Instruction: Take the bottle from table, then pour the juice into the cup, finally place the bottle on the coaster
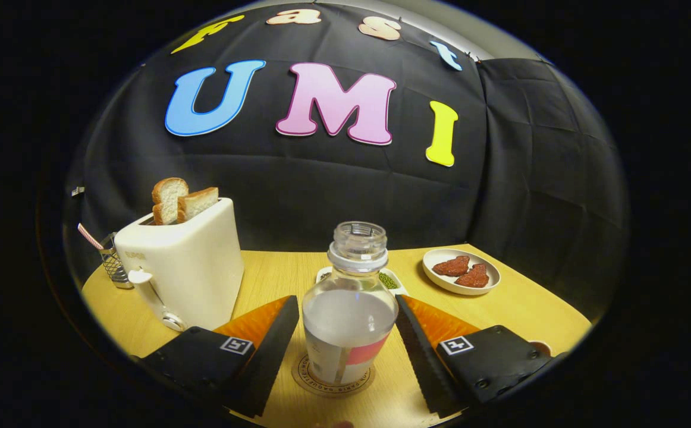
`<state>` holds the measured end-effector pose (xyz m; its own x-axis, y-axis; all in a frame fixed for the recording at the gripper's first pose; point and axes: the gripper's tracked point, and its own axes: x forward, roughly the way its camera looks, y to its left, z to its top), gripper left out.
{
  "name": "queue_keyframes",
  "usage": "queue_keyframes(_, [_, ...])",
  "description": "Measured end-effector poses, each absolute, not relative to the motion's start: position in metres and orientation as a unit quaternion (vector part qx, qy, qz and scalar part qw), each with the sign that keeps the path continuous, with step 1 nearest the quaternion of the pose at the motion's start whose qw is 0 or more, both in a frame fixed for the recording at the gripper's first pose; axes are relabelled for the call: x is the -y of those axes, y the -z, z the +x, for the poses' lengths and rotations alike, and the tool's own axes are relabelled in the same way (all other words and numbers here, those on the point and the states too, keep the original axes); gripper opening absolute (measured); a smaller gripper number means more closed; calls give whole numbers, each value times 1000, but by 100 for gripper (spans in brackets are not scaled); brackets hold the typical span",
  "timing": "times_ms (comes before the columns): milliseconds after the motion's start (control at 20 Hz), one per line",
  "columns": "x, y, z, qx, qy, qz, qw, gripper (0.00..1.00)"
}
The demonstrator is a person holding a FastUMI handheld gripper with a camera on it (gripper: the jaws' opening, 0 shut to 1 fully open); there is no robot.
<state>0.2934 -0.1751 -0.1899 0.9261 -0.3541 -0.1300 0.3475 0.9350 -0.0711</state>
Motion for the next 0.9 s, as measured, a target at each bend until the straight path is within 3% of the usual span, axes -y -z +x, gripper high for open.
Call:
queue_keyframes(400, [148, 145, 236, -50, 169, -47, 983, 98])
queue_keyframes(900, [110, 49, 105, 17, 131, 30, 991, 97])
